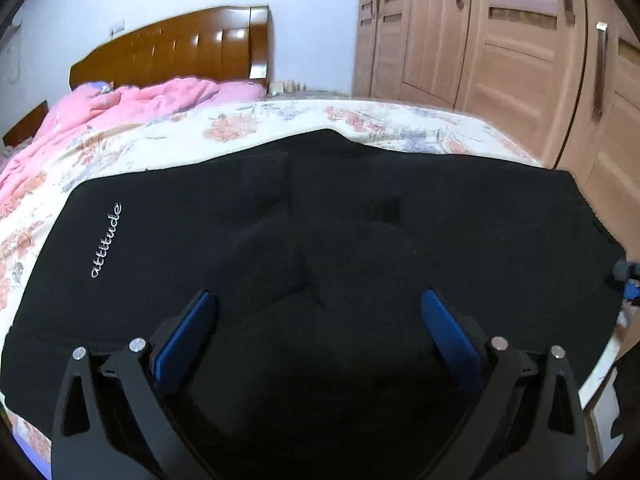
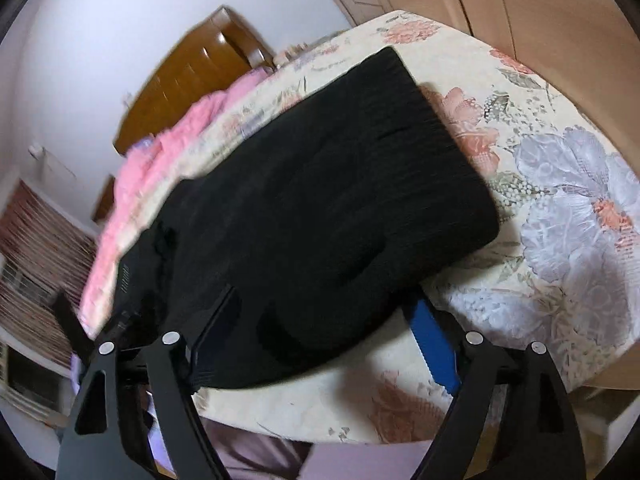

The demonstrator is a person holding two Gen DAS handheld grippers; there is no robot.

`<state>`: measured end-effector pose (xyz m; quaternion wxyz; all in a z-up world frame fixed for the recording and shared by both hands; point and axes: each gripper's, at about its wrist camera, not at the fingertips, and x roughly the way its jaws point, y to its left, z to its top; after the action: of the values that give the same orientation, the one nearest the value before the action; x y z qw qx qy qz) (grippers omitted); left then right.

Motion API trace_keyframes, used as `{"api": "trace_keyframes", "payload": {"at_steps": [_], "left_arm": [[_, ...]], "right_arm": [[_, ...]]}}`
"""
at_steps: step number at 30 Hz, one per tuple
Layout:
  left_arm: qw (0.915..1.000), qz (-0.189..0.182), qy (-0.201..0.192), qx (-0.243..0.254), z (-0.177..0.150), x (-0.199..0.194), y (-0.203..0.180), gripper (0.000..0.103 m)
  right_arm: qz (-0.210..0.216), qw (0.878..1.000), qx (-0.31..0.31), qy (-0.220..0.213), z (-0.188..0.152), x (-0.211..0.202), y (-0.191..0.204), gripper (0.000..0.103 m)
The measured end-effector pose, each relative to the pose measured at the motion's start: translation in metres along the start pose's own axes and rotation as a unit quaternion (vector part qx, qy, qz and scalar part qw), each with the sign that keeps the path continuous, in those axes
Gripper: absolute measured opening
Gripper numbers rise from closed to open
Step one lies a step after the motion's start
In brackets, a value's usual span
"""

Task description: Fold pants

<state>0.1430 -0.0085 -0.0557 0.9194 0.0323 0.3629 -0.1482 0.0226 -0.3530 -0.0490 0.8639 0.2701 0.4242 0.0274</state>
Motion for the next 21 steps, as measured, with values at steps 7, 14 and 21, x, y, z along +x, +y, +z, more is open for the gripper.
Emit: {"api": "trace_keyframes", "payload": {"at_steps": [7, 14, 21], "left_arm": [[1.0000, 0.001, 0.002, 0.007, 0.000, 0.004, -0.001, 0.102], [1.0000, 0.000, 0.002, 0.009, -0.001, 0.000, -0.002, 0.102], [1.0000, -0.001, 0.001, 0.010, -0.001, 0.001, -0.004, 0.102]], "right_arm": [[-0.028, 0.999, -0.003, 0.017, 0.001, 0.004, 0.009, 0.073], [-0.015, 0.999, 0.044, -0.020, 0.006, 0.005, -0.011, 0.046], [0.054, 0.989, 0.107, -0.084, -0.010, -0.001, -0.033, 0.031]]}}
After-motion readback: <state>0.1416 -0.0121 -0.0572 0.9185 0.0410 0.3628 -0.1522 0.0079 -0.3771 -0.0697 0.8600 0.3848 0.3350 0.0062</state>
